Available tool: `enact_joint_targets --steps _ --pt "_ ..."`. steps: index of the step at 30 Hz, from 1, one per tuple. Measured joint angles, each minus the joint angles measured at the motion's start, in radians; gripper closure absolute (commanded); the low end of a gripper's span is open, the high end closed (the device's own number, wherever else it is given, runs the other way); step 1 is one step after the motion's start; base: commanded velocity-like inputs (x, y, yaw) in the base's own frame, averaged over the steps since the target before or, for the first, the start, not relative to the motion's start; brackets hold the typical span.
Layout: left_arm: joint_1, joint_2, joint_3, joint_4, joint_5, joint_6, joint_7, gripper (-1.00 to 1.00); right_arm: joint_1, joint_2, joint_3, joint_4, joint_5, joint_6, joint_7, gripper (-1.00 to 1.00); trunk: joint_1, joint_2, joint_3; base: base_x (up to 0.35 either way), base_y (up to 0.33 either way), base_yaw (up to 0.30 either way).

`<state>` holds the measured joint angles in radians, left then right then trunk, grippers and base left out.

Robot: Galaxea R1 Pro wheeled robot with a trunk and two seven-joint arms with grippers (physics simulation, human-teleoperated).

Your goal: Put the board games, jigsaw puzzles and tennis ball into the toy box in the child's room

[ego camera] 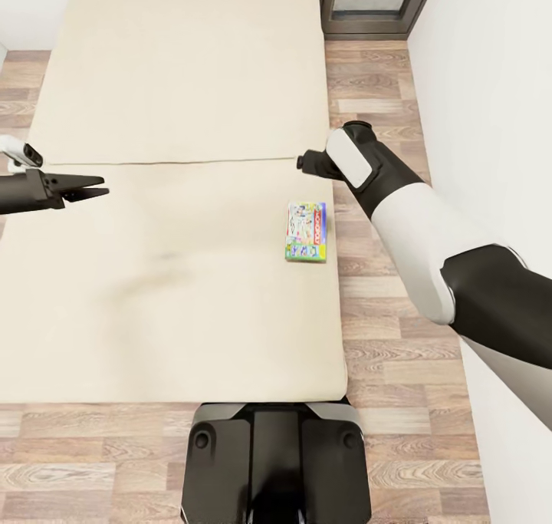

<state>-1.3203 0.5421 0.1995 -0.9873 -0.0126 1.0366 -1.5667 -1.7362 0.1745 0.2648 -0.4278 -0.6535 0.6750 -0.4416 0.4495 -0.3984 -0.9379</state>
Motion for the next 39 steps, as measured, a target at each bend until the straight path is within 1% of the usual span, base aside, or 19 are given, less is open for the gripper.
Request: enact_joint_targets --steps 6,16,21,28,39 --pt "0.000 0.010 0.000 -0.021 0.015 0.000 -0.001 -1.00 -0.010 0.000 0.005 0.009 0.000 0.003 0.001 -1.00 0.000 0.000 -0.010 0.000 0.000 0.000" --pt "-0.001 0.012 0.000 -0.075 0.021 0.000 -0.001 -1.00 -0.026 0.000 0.006 0.011 0.000 0.016 0.001 -1.00 0.000 0.000 -0.026 0.000 0.000 0.000" --pt "-0.002 0.012 -0.001 -0.103 0.041 0.000 0.000 -1.00 -0.042 0.000 0.007 0.011 0.000 0.017 0.001 -1.00 0.000 0.000 -0.034 0.000 0.000 0.000" --pt "-0.002 0.016 -0.001 -0.110 0.054 0.000 0.000 -1.00 -0.046 0.000 0.007 0.011 0.000 0.018 0.001 -1.00 0.000 0.000 -0.045 0.000 0.000 0.000" --pt "-0.002 0.022 -0.001 -0.112 0.056 0.000 0.000 -1.00 -0.050 0.000 0.007 0.011 0.000 0.017 0.002 -1.00 0.000 0.000 -0.063 0.000 0.000 0.000"
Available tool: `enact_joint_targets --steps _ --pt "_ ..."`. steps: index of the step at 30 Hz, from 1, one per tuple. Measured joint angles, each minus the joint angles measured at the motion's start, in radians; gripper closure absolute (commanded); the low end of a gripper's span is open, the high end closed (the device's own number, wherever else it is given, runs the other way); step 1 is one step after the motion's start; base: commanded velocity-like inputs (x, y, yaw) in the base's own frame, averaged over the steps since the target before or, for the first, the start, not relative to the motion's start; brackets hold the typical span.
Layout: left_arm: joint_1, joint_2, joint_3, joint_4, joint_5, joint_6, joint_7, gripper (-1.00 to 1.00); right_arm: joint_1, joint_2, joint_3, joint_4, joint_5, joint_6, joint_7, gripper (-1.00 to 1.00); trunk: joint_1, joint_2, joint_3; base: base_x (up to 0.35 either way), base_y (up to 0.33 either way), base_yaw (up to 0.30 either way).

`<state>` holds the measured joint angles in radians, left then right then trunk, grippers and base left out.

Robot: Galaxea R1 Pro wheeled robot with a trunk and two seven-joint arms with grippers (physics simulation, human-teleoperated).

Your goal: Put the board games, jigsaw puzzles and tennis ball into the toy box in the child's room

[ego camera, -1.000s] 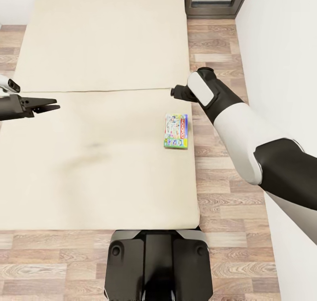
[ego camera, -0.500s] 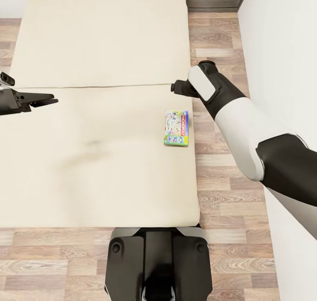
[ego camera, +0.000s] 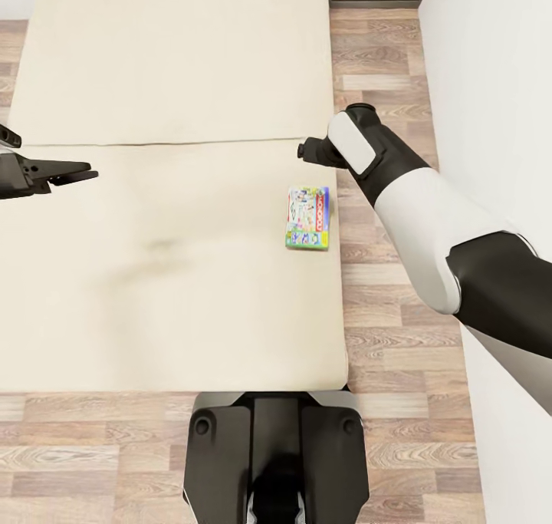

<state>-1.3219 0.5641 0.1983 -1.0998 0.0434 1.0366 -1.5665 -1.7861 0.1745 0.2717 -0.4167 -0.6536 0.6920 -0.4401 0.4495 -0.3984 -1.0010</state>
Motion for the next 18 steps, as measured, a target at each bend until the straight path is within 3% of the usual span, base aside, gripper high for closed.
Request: enact_joint_targets --steps 18 --pt "0.000 0.001 -0.007 0.000 0.000 0.000 0.000 -1.00 -0.003 0.000 0.000 -0.001 0.002 0.000 0.001 -1.00 0.000 0.000 -0.029 0.000 0.000 0.000"
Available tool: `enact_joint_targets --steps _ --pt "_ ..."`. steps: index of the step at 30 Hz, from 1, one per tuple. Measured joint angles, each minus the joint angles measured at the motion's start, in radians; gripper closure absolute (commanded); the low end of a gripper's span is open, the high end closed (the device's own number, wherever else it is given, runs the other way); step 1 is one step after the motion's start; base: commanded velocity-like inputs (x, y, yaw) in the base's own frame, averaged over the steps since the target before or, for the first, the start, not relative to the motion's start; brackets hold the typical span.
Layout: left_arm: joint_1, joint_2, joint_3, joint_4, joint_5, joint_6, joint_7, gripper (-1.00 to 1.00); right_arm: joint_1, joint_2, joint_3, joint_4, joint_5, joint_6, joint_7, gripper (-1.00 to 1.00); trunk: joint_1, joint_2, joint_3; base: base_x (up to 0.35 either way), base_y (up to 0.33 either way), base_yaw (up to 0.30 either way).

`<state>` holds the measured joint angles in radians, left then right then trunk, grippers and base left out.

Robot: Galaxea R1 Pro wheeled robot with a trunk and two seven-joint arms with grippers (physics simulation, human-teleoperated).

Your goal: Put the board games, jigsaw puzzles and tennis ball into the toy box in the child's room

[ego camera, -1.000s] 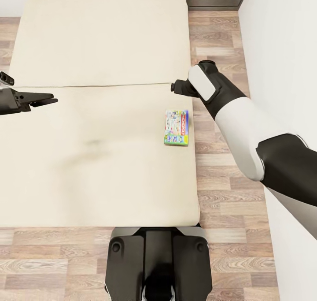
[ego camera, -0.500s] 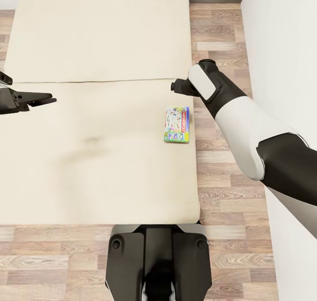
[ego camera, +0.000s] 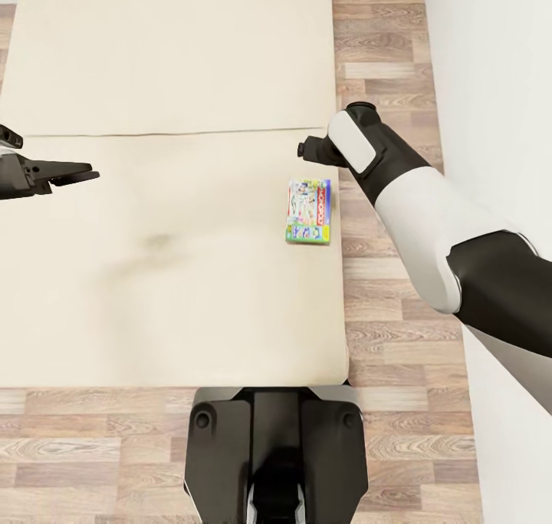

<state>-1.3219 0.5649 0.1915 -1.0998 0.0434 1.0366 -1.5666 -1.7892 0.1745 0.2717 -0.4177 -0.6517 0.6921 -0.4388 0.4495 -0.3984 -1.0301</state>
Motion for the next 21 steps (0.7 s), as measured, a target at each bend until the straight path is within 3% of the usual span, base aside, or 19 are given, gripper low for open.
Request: enact_joint_targets --steps 13,21 --pt "0.000 0.001 0.001 0.000 0.000 0.000 0.000 -1.00 -0.014 0.000 0.001 -0.002 0.002 0.000 0.000 -1.00 0.000 0.000 -0.021 0.000 0.000 0.000" --pt "0.000 0.001 0.001 0.000 0.000 0.000 0.000 -1.00 -0.046 0.000 0.002 -0.002 0.028 0.001 0.000 -1.00 0.000 0.000 -0.034 0.000 0.000 0.000"
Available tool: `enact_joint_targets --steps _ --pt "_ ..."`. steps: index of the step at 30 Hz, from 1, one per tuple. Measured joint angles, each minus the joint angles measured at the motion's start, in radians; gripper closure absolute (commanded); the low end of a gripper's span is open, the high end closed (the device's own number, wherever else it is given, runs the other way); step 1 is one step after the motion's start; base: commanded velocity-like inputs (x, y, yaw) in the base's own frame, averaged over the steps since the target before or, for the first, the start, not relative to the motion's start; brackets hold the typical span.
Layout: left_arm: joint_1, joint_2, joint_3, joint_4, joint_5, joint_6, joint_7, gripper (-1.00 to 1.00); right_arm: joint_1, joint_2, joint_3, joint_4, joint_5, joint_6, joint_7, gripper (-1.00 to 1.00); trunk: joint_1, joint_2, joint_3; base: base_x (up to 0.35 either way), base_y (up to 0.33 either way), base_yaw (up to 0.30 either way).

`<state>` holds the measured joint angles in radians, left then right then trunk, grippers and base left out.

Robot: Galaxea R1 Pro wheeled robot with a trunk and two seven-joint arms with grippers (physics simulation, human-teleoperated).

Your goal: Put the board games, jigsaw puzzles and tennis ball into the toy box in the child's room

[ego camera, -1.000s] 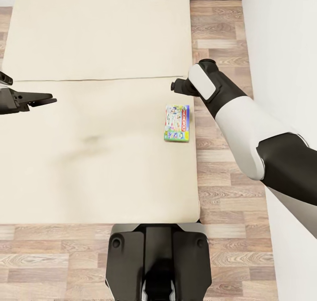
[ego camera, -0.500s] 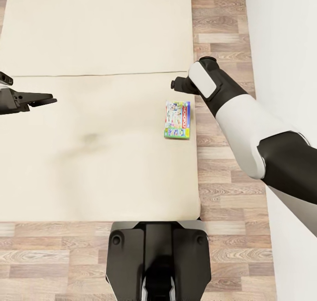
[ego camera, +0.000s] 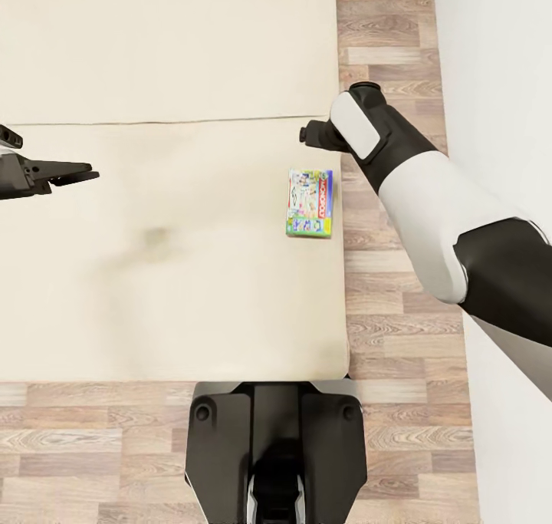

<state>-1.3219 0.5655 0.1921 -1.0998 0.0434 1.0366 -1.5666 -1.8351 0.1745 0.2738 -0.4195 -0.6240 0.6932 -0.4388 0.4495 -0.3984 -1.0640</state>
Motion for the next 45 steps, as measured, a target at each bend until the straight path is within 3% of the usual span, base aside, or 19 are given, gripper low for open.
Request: enact_joint_targets --steps 14,45 --pt "0.000 0.000 0.000 0.000 0.000 0.000 0.000 -1.00 -0.016 0.000 0.010 0.001 0.021 0.008 0.000 -1.00 0.000 0.000 -0.023 0.000 0.000 0.000" --pt "0.000 0.000 -0.002 0.000 0.000 0.000 0.000 -1.00 -0.016 0.000 0.011 -0.008 0.022 -0.007 0.000 -1.00 0.000 0.000 -0.073 0.000 0.000 0.000"
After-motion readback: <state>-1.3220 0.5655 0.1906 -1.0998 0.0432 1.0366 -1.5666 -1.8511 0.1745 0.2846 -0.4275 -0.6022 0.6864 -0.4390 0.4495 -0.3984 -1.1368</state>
